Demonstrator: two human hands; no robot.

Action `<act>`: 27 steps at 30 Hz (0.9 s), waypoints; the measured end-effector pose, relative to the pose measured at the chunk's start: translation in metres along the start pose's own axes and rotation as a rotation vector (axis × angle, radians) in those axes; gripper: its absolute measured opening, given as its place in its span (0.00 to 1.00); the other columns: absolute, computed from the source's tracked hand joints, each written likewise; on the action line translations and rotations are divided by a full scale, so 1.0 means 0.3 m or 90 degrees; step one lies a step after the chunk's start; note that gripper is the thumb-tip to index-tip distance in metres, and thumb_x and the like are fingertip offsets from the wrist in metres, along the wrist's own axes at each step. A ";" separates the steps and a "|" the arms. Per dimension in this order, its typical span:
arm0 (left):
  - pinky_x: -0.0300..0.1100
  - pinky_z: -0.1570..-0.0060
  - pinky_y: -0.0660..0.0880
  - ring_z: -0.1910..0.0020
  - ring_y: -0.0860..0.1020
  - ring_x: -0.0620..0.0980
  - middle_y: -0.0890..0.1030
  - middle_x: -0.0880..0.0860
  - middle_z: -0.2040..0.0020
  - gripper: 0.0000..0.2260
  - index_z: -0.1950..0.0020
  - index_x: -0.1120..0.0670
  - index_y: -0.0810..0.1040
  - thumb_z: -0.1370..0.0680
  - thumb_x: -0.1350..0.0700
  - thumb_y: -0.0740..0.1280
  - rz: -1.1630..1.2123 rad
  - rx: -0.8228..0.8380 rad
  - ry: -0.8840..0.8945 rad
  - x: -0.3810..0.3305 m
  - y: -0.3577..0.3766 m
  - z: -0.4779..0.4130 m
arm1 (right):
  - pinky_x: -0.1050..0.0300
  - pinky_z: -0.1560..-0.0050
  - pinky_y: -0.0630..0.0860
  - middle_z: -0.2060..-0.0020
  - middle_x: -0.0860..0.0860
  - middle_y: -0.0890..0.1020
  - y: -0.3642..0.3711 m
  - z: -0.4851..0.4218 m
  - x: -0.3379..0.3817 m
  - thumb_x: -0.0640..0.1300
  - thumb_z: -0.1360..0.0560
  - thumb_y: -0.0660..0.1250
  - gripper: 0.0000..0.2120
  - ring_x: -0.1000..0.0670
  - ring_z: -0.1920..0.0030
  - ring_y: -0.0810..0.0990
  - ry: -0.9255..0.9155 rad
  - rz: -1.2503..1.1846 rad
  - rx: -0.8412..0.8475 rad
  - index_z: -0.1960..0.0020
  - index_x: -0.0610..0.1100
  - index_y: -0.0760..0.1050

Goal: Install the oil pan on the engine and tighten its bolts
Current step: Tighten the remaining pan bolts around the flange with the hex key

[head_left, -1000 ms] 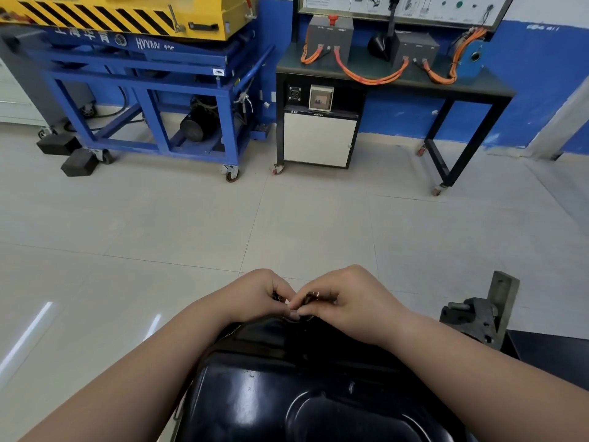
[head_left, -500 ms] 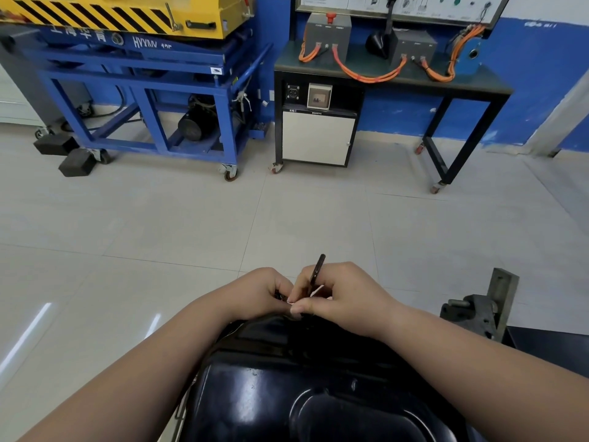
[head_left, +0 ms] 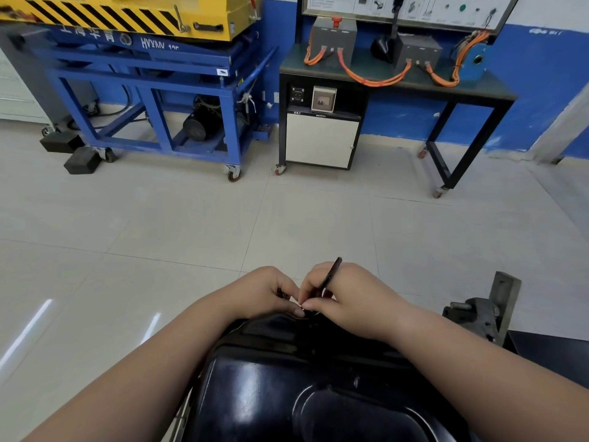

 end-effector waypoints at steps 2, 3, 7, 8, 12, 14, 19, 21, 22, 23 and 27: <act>0.41 0.60 0.68 0.65 0.72 0.47 0.79 0.60 0.66 0.14 0.68 0.36 0.81 0.30 0.56 0.74 0.010 -0.004 -0.003 0.004 0.001 0.000 | 0.61 0.50 0.72 0.57 0.54 0.82 -0.005 -0.008 0.000 0.42 0.27 0.69 0.04 0.55 0.54 0.77 -0.003 0.016 -0.005 0.54 0.46 0.82; 0.42 0.61 0.67 0.66 0.71 0.47 0.79 0.56 0.68 0.12 0.69 0.37 0.81 0.31 0.55 0.74 0.015 -0.004 -0.001 0.003 0.003 0.001 | 0.58 0.48 0.73 0.55 0.52 0.83 -0.002 -0.013 0.001 0.43 0.27 0.69 0.06 0.53 0.53 0.78 -0.005 0.026 0.002 0.53 0.44 0.83; 0.38 0.65 0.66 0.70 0.68 0.39 0.72 0.42 0.76 0.06 0.74 0.40 0.78 0.36 0.46 0.70 0.014 -0.005 0.003 -0.001 0.010 0.000 | 0.49 0.49 0.73 0.57 0.45 0.82 0.004 -0.023 0.008 0.45 0.28 0.71 0.09 0.46 0.53 0.79 -0.007 0.009 -0.001 0.54 0.40 0.83; 0.38 0.65 0.66 0.71 0.68 0.38 0.72 0.41 0.77 0.06 0.75 0.40 0.78 0.37 0.45 0.68 0.012 -0.002 0.006 -0.001 0.011 -0.001 | 0.48 0.50 0.74 0.58 0.44 0.82 -0.002 -0.021 0.006 0.44 0.30 0.73 0.07 0.46 0.54 0.79 0.002 -0.031 -0.015 0.55 0.41 0.83; 0.35 0.65 0.67 0.71 0.69 0.36 0.73 0.40 0.76 0.05 0.74 0.42 0.78 0.37 0.47 0.66 0.017 0.005 0.015 -0.001 0.010 0.000 | 0.46 0.47 0.74 0.57 0.45 0.82 0.009 -0.006 -0.009 0.39 0.29 0.71 0.05 0.46 0.53 0.80 0.016 -0.118 0.016 0.54 0.42 0.83; 0.29 0.66 0.67 0.72 0.70 0.33 0.73 0.38 0.76 0.06 0.70 0.46 0.77 0.33 0.54 0.70 0.030 0.020 0.016 0.001 0.018 0.000 | 0.50 0.46 0.75 0.56 0.49 0.83 0.021 0.002 -0.020 0.38 0.27 0.68 0.08 0.49 0.53 0.80 0.016 -0.102 0.042 0.50 0.46 0.83; 0.33 0.67 0.65 0.72 0.67 0.37 0.71 0.40 0.78 0.15 0.73 0.45 0.76 0.30 0.60 0.71 0.020 0.018 0.001 0.019 0.014 -0.004 | 0.48 0.50 0.77 0.60 0.44 0.84 0.007 -0.006 -0.059 0.40 0.27 0.68 0.06 0.45 0.56 0.82 0.059 -0.081 0.007 0.52 0.41 0.83; 0.35 0.69 0.63 0.73 0.65 0.38 0.69 0.42 0.78 0.12 0.75 0.43 0.76 0.33 0.56 0.70 0.006 0.003 0.000 0.010 0.007 0.000 | 0.54 0.53 0.76 0.61 0.47 0.85 0.007 -0.014 -0.048 0.42 0.29 0.71 0.05 0.50 0.57 0.81 0.044 -0.062 0.001 0.54 0.43 0.83; 0.35 0.69 0.63 0.73 0.65 0.38 0.70 0.42 0.77 0.12 0.75 0.43 0.76 0.33 0.56 0.71 0.015 0.002 0.001 0.006 0.007 0.001 | 0.56 0.54 0.76 0.61 0.48 0.85 0.004 -0.016 -0.043 0.43 0.30 0.73 0.05 0.52 0.58 0.81 0.040 -0.065 -0.003 0.55 0.44 0.83; 0.34 0.69 0.63 0.73 0.66 0.39 0.71 0.43 0.77 0.14 0.73 0.42 0.77 0.32 0.58 0.72 0.017 0.003 0.004 0.003 0.007 0.001 | 0.55 0.55 0.75 0.62 0.49 0.85 0.002 -0.017 -0.043 0.44 0.31 0.74 0.05 0.52 0.59 0.80 0.039 -0.068 -0.009 0.57 0.44 0.83; 0.35 0.68 0.65 0.69 0.68 0.44 0.73 0.49 0.72 0.19 0.71 0.35 0.79 0.29 0.59 0.72 -0.018 -0.007 -0.004 0.007 -0.003 -0.005 | 0.53 0.59 0.73 0.66 0.48 0.80 0.003 -0.022 -0.043 0.43 0.33 0.75 0.09 0.49 0.63 0.78 0.025 -0.080 -0.025 0.64 0.39 0.78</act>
Point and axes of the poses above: each hand's wrist, its own z-axis away from the middle knuckle, its own y-axis out of the palm, x = y × z, the point moved 9 cm from there along -z, towards the middle knuckle
